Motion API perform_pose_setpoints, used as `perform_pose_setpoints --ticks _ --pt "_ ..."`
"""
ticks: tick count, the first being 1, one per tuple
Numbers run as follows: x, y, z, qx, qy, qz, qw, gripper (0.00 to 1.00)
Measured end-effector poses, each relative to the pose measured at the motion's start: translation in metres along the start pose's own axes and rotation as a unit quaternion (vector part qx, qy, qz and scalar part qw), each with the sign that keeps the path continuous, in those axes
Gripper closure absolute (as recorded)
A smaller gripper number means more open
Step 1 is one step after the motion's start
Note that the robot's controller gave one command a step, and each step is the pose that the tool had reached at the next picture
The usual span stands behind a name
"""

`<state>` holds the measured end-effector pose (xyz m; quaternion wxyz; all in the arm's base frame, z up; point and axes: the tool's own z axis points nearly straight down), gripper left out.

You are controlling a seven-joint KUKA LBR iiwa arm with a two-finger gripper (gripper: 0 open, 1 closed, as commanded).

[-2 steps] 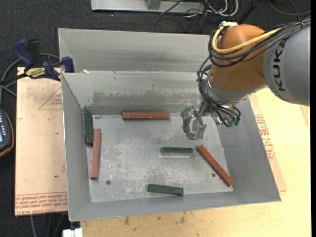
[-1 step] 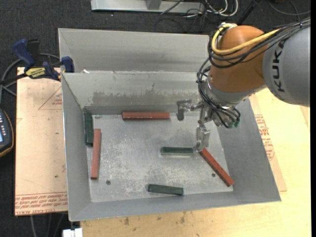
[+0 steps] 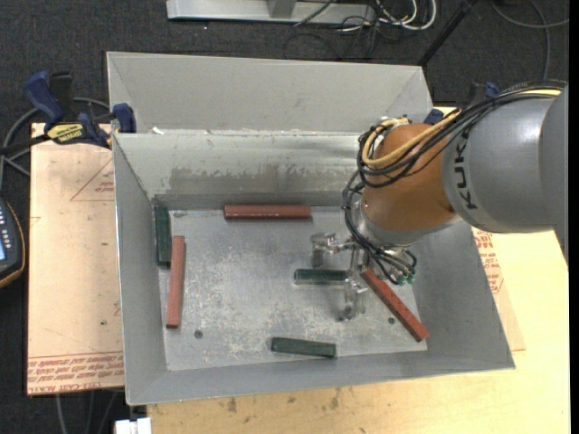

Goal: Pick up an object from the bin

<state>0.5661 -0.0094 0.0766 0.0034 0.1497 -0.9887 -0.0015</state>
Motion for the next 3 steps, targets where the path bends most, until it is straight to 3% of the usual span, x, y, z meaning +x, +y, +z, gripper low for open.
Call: perform_pose_setpoints --ticks 1,2,3 --pt "-0.002 -0.001 -0.005 0.001 -0.0039 0.0 1.0 1.0" --pt "0.017 0.043 -0.015 0.001 -0.0035 -0.064 0.9979 1.0" --pt "0.019 0.041 -0.161 0.004 -0.0084 -0.082 0.9966 1.0"
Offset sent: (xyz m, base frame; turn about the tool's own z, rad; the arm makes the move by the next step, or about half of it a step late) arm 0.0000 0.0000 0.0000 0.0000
